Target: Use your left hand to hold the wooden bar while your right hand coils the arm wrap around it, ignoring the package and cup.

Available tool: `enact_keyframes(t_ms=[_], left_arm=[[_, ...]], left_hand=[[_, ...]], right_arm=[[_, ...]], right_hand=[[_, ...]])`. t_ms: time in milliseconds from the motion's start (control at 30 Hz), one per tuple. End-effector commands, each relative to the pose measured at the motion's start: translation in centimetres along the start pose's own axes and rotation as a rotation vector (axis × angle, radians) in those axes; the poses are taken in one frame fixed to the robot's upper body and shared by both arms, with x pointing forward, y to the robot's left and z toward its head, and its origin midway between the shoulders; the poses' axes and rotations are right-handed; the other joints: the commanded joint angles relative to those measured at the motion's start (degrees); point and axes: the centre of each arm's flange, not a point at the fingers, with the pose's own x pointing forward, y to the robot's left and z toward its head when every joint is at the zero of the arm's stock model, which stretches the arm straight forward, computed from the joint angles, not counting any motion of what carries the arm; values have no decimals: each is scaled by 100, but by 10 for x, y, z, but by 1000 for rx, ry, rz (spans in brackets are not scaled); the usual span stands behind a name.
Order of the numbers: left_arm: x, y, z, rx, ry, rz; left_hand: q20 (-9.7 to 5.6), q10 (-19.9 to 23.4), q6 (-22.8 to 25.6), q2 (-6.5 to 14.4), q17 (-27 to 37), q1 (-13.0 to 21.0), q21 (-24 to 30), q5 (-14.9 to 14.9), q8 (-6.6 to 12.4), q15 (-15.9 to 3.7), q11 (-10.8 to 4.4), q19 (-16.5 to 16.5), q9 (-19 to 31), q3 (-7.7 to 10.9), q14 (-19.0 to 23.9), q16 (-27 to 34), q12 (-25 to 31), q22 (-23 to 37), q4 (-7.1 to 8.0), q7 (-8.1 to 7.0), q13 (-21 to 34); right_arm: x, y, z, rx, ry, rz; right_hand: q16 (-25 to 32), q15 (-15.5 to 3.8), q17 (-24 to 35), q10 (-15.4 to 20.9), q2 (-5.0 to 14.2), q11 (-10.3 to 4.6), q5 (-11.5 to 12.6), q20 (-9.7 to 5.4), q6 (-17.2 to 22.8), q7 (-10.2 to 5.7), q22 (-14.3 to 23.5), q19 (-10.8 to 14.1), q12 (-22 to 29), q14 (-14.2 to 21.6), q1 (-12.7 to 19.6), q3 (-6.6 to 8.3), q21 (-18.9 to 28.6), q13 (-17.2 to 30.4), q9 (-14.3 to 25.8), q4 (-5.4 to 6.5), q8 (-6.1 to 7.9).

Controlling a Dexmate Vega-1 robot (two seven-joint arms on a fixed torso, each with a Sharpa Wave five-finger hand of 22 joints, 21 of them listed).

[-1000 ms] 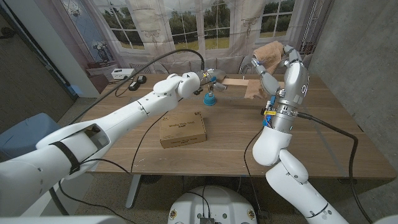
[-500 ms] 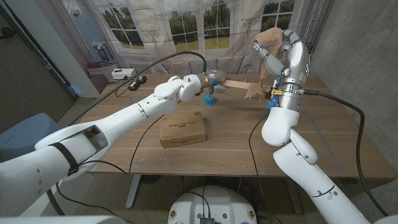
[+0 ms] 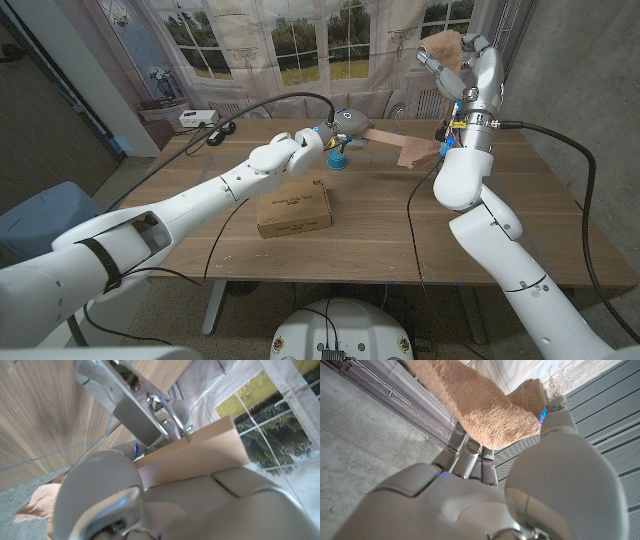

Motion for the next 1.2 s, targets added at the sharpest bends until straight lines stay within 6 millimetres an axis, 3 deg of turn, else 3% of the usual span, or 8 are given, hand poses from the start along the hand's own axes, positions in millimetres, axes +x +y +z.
enact_keyframes(t_ms=[33, 700, 933, 1200], left_arm=[[-12, -1, 5, 41, -29, 186], [-34, 2, 17, 39, -71, 370], [-46, 6, 17, 23, -63, 464], [-60, 9, 15, -13, -40, 550]], left_hand=[[-408, -6, 5, -7, 17, 0, 37, 29, 34, -9, -41, 1, 17, 5, 10, 1, 77, 30, 10, -36, 49], [-412, -41, -27, -21, 31, -24, -1, 66, 61, -10, -90, -16, -21, -2, -21, 29, 67, -9, 37, -75, 19], [-414, -25, -43, -21, 14, -33, -4, 78, 75, -12, -108, -17, -33, -7, -29, 14, 38, -28, 45, -86, -59], [-427, -15, -41, -14, -3, -39, 4, 85, 90, -11, -98, -18, -44, -11, -13, 0, 82, -29, 51, -105, -4]], right_arm=[[30, -6, -13, 56, 72, 1], [90, -1, -23, 125, 195, 25], [95, -2, -38, 141, 273, 27], [95, -18, -59, 165, 379, 20]], right_hand=[[-13, -179, 13, 2419, 1791, -1117, 16, -7, 2105, -860, 7, -28, 17, 16, 1742, 154, 65, 1047, 32, 4, 19], [-24, -173, 7, 2458, 1779, -1109, 12, 1, 2133, -833, 4, -24, -4, 49, 1743, 152, 117, 1037, 37, -9, 1], [-16, -176, 18, 2465, 1776, -1091, 12, 1, 2131, -834, 2, -15, -14, 65, 1753, 155, 137, 1034, 42, -19, -8], [-22, -170, 12, 2453, 1772, -1081, 7, 11, 2131, -818, 1, -30, -29, 60, 1751, 150, 151, 1037, 34, -20, -28]])
